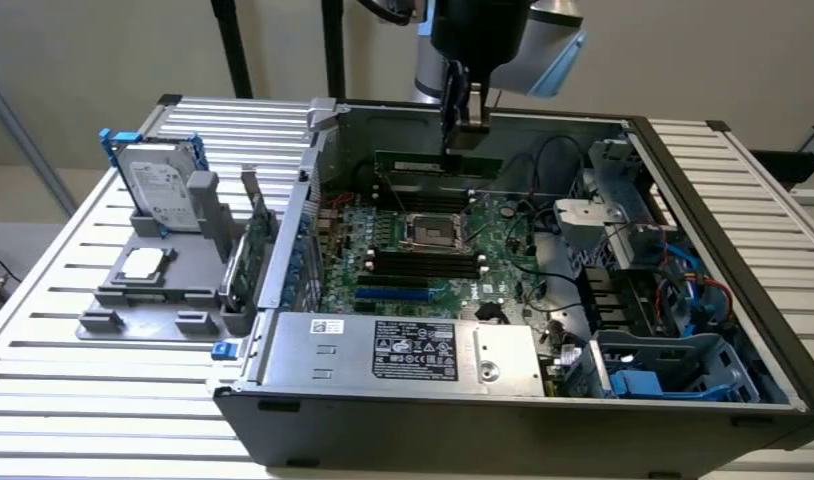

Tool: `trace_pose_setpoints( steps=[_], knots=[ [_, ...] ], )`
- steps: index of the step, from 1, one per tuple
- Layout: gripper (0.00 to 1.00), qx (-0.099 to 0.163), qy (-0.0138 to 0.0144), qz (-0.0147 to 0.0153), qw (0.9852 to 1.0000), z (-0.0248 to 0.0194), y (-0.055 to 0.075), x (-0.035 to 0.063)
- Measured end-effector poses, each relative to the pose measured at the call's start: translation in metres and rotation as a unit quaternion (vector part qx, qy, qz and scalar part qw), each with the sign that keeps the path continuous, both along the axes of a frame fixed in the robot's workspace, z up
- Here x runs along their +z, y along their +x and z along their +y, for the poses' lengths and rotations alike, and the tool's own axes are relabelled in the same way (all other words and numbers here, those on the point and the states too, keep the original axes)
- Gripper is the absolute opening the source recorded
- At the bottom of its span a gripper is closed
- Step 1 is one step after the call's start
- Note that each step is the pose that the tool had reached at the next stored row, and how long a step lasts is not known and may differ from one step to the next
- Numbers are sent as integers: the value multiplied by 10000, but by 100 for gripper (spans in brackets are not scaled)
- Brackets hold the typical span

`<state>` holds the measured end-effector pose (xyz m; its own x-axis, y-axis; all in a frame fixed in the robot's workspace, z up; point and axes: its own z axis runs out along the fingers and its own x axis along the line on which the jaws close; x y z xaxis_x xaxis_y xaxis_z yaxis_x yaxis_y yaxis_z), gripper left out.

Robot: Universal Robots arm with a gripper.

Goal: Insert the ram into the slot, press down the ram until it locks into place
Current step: 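Insert the ram into the slot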

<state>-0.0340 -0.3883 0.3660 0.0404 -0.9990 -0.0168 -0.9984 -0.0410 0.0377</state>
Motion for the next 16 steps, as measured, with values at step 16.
trace_pose_setpoints(
  steps=[16],
  knots=[
    [14,65,0,0,10000,-22,-2,-292]
  ],
)
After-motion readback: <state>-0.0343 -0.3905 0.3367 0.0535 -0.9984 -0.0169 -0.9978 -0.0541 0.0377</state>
